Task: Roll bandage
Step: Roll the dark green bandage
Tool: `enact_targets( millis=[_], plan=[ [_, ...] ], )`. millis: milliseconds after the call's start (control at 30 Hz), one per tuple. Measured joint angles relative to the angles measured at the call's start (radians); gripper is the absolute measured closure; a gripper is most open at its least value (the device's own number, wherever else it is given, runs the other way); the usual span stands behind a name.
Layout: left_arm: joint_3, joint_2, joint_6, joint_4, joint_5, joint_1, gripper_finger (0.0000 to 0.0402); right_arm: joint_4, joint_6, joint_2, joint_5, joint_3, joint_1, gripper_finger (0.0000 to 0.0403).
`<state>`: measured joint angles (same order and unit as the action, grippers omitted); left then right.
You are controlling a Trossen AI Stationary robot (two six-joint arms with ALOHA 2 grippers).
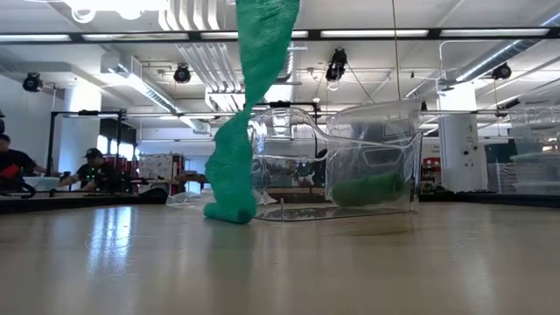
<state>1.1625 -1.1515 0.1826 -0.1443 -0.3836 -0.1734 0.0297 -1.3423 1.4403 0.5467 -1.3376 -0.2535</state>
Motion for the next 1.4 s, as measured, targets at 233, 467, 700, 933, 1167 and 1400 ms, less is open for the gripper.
enact_targets(
  millis=[233, 467, 700, 933, 1167, 1400],
  plan=[
    [0.0, 0.029, 0.037, -0.015, 0.072, -0.002, 0.0394, -0.01, 0.303, -0.014, 0.006, 0.0, 0.009, 0.0307],
    [-0.002, 0.04, 0.045, -0.016, 0.132, -0.002, 0.0396, 0.02, 0.555, -0.047, -0.002, 0.002, 0.03, 0.0213],
    [-0.008, 0.042, 0.053, -0.007, 0.159, -0.003, 0.0399, 0.056, 0.931, -0.042, -0.071, 0.022, 0.151, 0.0161],
    [-0.018, 0.052, 0.071, -0.002, 0.209, -0.002, 0.04, 0.057, 1.155, -0.039, -0.326, 0.029, 0.236, 0.0157],
    [-0.02, 0.053, 0.071, -0.002, 0.209, 0.0, 0.0398, 0.059, 1.193, -0.029, -0.391, 0.032, 0.262, 0.0188],
    [-0.02, 0.052, 0.071, -0.001, 0.209, 0.0, 0.0397, 0.058, 1.175, -0.025, -0.394, 0.032, 0.261, 0.0237]
  ],
)
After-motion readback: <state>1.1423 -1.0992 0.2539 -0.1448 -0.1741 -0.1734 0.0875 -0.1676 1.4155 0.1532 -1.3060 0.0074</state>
